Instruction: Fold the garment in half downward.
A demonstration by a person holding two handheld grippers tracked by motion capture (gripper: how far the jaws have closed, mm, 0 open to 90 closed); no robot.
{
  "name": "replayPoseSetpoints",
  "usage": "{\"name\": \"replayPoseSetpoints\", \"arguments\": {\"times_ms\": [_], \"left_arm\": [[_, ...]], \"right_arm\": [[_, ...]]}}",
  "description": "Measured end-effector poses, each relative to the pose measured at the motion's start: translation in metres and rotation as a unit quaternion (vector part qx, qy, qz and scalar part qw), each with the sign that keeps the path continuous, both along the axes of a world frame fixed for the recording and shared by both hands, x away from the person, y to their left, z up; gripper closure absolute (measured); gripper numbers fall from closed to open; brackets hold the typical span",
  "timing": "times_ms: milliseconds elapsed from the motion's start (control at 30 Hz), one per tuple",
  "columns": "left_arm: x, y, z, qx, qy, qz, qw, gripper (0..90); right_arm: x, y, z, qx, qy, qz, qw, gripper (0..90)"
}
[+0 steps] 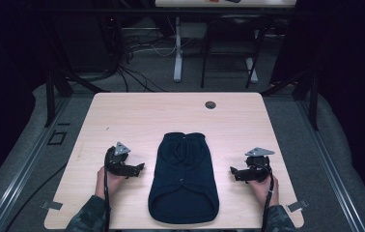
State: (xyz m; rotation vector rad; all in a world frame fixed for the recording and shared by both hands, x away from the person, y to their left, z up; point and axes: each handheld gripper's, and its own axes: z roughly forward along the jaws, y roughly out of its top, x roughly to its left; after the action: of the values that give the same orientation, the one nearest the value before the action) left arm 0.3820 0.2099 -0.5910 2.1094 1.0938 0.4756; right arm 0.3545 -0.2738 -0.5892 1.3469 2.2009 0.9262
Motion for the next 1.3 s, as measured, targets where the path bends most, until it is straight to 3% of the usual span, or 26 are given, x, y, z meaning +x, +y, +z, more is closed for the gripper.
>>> {"name": "replayPoseSetpoints", "arguments": {"times_ms": [700,933,1000,1033,1100,1133,1300], "left_arm": [[0.000,0.000,0.000,0.001,0.001,0.003,1.0000,7.3],[0.000,-0.003,0.000,0.005,0.006,0.004,1.0000,1.3],[0.000,-0.004,0.000,0.009,0.010,-0.006,0.9999,0.0],[0.000,-0.006,0.001,0.008,0.013,-0.013,0.9998,0.0],[0.002,-0.006,0.005,-0.013,0.032,-0.024,0.9991,0.0],[0.003,-0.006,0.008,-0.024,0.026,-0.023,0.9991,0.0],[0.007,-0.006,0.018,-0.030,0.017,-0.022,0.9992,0.0]], "right_arm": [[0.000,0.001,0.000,0.001,0.002,-0.005,1.0000,2.1],[0.001,0.000,0.002,-0.008,0.010,0.005,0.9999,1.5],[-0.001,0.001,0.003,0.008,0.007,0.004,0.9999,3.0],[0.000,0.004,0.004,0.015,0.018,0.011,0.9997,1.7],[0.000,0.005,0.005,0.019,0.022,0.012,0.9995,1.7],[0.000,0.006,0.007,0.025,0.023,0.014,0.9993,1.6],[0.001,0.012,0.021,0.038,0.020,0.025,0.9988,1.7]]}}
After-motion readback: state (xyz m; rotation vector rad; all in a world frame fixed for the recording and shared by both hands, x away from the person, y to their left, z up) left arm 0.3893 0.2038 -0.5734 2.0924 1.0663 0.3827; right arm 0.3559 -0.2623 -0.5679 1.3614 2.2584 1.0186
